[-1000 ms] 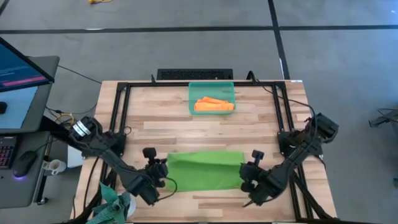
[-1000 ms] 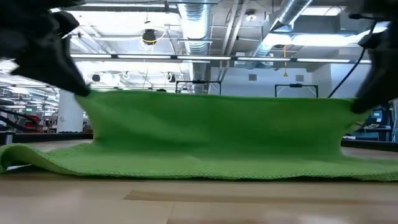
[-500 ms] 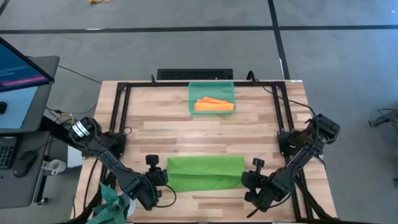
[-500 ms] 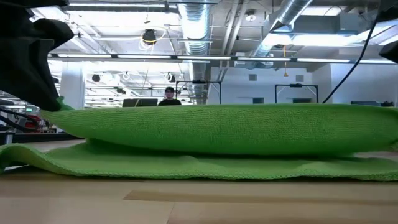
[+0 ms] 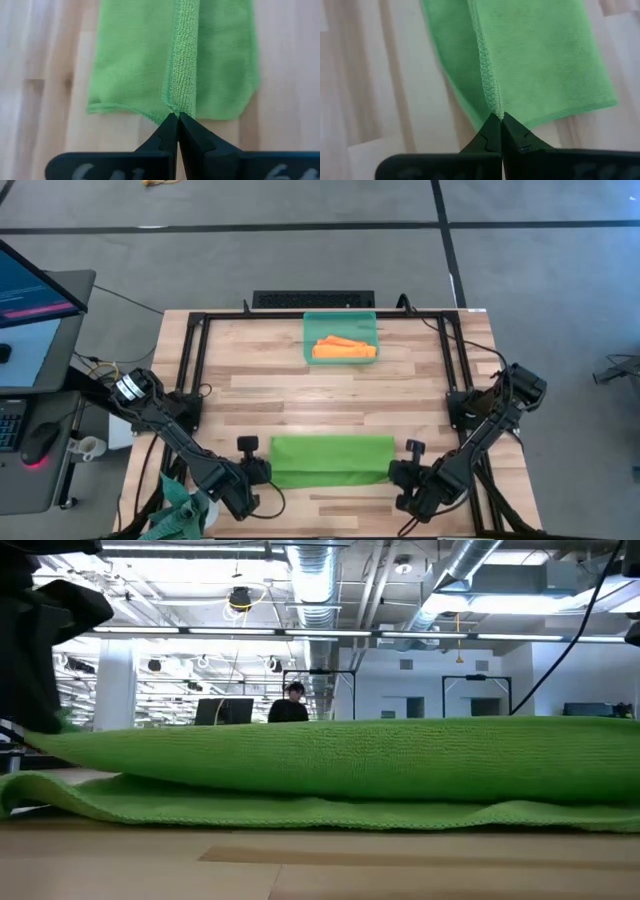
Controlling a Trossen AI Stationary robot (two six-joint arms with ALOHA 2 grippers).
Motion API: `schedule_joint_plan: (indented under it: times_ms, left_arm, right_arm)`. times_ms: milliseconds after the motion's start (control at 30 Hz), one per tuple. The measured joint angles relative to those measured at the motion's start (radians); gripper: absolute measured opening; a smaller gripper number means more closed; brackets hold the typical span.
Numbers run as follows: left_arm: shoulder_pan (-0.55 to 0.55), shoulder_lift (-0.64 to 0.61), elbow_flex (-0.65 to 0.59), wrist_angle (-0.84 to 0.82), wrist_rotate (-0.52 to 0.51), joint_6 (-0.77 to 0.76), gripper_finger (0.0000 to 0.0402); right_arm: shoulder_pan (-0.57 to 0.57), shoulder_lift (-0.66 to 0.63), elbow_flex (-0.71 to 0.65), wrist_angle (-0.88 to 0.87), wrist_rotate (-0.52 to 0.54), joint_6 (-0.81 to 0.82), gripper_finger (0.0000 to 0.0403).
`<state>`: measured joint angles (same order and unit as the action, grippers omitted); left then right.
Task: Roll microfiber towels into tight, uniform cylinder then place into a basket
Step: Fold the green microfiber towel
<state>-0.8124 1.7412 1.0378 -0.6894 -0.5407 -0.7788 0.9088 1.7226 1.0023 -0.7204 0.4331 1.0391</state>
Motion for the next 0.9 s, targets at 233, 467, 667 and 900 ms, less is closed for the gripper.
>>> schedule_joint_plan:
  times_ms: [233,467,667,900]
  left_arm:
    - [0.000,0.000,0.000,0.028,0.039,0.000,0.0000]
    - [0.000,0.000,0.000,0.027,0.039,-0.001,0.0000]
    - [0.000,0.000,0.000,0.027,0.039,0.000,0.0000]
    - [0.000,0.000,0.000,0.024,0.071,-0.029,0.0002]
  right_arm:
    - [0.000,0.000,0.000,0.022,-0.040,0.008,0.0008]
    - [0.000,0.000,0.000,0.022,-0.043,0.007,0.0008]
    - [0.000,0.000,0.000,0.023,-0.043,0.007,0.0023]
    - [0.000,0.000,0.000,0.022,-0.047,0.001,0.0065]
